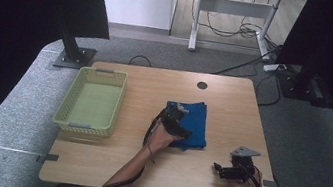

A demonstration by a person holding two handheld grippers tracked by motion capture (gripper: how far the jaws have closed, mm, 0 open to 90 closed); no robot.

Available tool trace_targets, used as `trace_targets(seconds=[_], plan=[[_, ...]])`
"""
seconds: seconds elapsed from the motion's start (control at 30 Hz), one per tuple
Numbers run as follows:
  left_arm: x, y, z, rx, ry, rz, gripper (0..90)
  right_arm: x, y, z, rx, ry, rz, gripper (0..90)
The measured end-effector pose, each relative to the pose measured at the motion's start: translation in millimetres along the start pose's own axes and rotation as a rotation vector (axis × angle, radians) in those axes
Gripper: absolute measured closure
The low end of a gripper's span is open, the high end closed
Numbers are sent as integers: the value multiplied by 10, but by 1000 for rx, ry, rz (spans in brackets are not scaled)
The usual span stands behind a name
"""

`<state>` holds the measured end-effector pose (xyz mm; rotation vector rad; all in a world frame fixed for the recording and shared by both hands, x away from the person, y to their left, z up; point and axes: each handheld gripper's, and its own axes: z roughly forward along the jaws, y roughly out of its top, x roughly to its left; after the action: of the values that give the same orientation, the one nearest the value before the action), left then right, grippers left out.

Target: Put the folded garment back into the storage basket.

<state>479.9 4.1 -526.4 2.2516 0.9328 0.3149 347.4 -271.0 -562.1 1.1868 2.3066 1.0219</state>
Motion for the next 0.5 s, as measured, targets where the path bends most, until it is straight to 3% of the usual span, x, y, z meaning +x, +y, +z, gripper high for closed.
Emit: trace_targets(seconds=[0.5], plan=[[48,226,314,38,50,-27,0,-2,1,1,0,3,-3,87]])
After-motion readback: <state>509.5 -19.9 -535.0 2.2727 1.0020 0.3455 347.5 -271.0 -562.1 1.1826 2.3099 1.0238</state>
